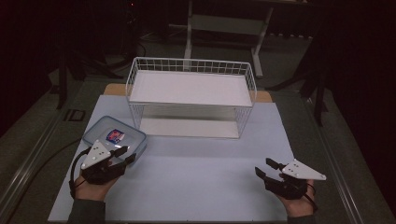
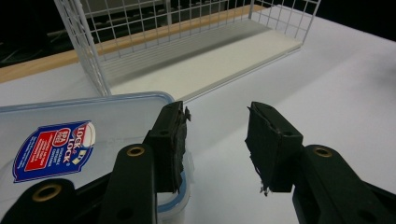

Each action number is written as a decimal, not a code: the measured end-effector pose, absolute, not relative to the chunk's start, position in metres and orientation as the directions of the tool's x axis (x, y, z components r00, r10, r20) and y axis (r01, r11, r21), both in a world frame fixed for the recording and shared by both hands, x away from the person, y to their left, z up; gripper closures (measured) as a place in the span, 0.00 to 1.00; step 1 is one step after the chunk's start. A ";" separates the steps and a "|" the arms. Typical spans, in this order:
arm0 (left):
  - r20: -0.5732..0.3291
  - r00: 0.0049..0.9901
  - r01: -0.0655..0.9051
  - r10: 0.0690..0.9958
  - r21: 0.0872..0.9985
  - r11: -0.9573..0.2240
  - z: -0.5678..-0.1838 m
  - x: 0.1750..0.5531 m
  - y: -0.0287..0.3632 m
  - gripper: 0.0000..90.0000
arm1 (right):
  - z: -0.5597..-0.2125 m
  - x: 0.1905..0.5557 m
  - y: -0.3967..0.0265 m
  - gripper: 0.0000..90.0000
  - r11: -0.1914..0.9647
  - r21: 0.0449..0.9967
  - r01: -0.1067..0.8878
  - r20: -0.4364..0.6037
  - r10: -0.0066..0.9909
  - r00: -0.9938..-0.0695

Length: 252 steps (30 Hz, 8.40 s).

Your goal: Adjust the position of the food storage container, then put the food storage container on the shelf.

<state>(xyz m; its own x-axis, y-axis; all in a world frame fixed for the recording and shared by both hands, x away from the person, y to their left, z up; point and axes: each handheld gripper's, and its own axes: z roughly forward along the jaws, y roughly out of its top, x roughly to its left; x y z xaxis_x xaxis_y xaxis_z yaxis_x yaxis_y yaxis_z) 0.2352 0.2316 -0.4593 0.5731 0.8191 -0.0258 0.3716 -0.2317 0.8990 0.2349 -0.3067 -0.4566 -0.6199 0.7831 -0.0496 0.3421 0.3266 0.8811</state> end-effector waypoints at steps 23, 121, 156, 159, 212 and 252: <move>0.006 0.516 0.372 0.856 0.899 -0.230 -0.438 0.248 0.257 0.68 | -0.459 0.237 -0.312 0.50 0.287 0.894 0.344 -0.033 0.808 -0.588; -0.132 0.568 0.576 0.813 0.769 -0.277 -0.501 0.296 0.249 1.00 | -0.459 0.240 -0.310 0.48 0.270 0.902 0.336 -0.023 0.809 -0.587; -0.125 0.674 0.508 0.728 0.794 -0.333 -0.495 0.281 0.175 0.90 | -0.460 0.243 -0.305 0.48 0.280 0.899 0.338 -0.020 0.796 -0.605; -0.145 0.662 0.501 0.735 0.815 -0.291 -0.489 0.277 0.180 0.87 | -0.460 0.243 -0.303 0.48 0.283 0.898 0.337 -0.022 0.793 -0.608; -0.517 0.572 0.718 0.637 0.691 -0.085 -0.517 0.312 0.160 0.26 | -0.506 0.338 -0.204 0.23 0.232 0.676 0.700 0.472 0.594 -0.652; -0.633 0.555 0.769 0.539 0.638 -0.041 -0.512 0.291 0.175 0.55 | -0.499 0.306 -0.219 0.49 0.150 0.710 0.688 0.512 0.561 -0.651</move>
<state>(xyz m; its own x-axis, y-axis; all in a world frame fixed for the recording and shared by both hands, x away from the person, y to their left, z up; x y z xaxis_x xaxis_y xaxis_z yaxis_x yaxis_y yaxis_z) 0.2912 0.1746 -0.5116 0.5549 0.5393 -0.6334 0.7686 -0.0411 0.6384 0.3064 -0.2192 -0.4987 -0.6510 0.5607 0.5116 0.6877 0.1504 0.7102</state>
